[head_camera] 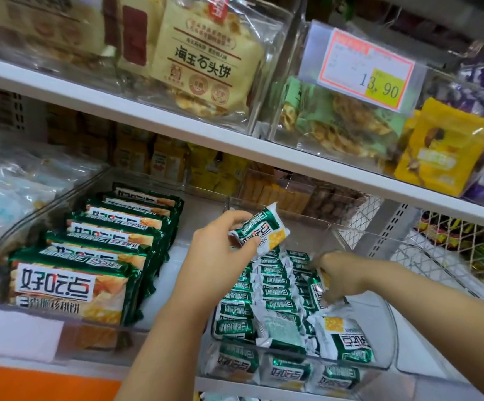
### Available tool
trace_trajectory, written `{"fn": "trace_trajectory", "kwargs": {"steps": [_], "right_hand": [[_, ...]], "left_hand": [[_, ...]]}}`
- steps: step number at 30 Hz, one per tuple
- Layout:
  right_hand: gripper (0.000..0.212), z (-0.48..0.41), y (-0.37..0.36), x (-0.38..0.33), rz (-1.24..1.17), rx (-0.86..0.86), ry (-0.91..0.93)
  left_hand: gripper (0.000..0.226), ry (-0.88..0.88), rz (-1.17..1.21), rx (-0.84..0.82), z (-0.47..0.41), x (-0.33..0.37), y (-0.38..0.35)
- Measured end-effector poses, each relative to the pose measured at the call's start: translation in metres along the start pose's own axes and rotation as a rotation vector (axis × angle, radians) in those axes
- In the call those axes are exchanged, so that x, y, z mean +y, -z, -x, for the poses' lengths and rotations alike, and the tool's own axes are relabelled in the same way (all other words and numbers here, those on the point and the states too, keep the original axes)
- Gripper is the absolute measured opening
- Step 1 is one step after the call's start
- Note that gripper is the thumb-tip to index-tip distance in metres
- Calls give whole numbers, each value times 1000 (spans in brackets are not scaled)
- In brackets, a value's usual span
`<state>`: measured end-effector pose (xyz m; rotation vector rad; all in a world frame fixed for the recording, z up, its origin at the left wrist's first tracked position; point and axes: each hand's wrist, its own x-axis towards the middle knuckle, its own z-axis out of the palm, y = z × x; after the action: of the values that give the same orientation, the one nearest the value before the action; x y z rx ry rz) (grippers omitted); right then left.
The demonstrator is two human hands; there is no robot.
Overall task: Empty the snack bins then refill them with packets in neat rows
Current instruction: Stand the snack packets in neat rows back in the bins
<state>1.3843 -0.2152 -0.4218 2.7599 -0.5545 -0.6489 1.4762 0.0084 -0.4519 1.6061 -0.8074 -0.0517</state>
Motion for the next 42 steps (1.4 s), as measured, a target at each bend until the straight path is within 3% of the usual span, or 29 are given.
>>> {"fn": "trace_trajectory", "kwargs": {"steps": [4,7,10,13,17,20,23,27,29,33,35,39,42], "right_hand": [[66,19,2,-7,82,37,6],[50,38,5,-9,56,213,21],[26,60,14,-11,-430,476,126],[28,77,25,-15,-956,492,317],[40,77,27,-31,-1114,553,381],[33,78,28,-41,-1235,559,375],[38,79,27,-44,-1262,538,365],[35,75,27,-47,-1305,608,361],[39,71,26,-49,-1341,625,348],[71,66,27,-48,-1395,549,349],[80,67,32,-47,-1284,484,387],[48,58,38,-47,-1117,508,376],[44,32,26,-45,-1169,539,281]], "left_hand": [[27,15,6,-2,0,-3,-1],[27,15,-3,4,-1,-4,-1],[27,17,-15,1,0,-2,-1],[24,39,-4,-9,0,3,-1],[15,69,97,-75,0,14,-3],[18,83,150,-146,-2,18,-3],[12,84,215,-200,-3,14,1],[49,54,324,-312,1,17,6],[51,56,337,-335,2,21,6],[45,63,298,-277,2,20,8],[47,62,258,-270,1,19,11],[56,53,142,-230,-1,16,13],[38,92,97,-95,-4,8,17]]}}
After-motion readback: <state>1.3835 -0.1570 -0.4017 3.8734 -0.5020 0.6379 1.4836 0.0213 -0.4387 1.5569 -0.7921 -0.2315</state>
